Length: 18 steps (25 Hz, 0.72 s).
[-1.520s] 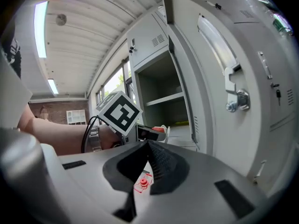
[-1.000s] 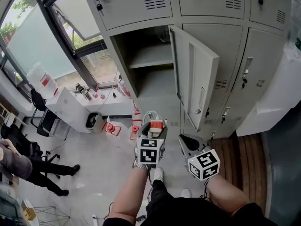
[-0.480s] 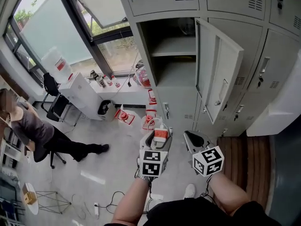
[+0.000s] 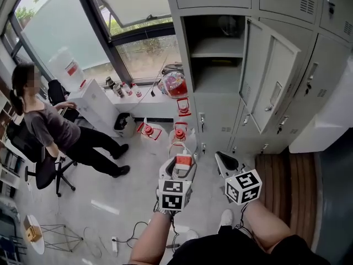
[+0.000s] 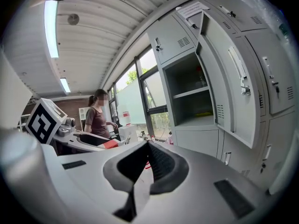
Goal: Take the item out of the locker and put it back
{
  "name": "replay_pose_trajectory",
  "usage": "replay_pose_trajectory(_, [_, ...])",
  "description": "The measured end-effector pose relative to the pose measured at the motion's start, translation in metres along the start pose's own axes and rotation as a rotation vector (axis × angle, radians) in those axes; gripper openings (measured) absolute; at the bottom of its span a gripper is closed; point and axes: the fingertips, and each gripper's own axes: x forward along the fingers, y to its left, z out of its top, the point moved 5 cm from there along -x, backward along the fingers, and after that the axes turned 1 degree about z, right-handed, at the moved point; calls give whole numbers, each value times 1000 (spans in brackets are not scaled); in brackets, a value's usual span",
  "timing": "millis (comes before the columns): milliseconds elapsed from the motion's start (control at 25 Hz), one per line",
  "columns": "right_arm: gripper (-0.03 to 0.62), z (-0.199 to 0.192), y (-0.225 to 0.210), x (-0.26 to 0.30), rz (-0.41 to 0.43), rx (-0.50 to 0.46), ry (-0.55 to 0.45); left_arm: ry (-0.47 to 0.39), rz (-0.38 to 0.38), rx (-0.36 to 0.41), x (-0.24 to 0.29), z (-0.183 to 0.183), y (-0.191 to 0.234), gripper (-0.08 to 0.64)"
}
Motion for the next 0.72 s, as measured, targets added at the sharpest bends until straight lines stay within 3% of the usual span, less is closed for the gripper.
replay_pose_trajectory(400, [52, -20, 42, -12, -37, 10, 10, 7, -31, 11, -34, -25, 15, 298])
replay_pose_trajectory(720, [52, -25, 49, -26, -49, 18, 0, 3, -41, 33, -44, -28, 7, 298])
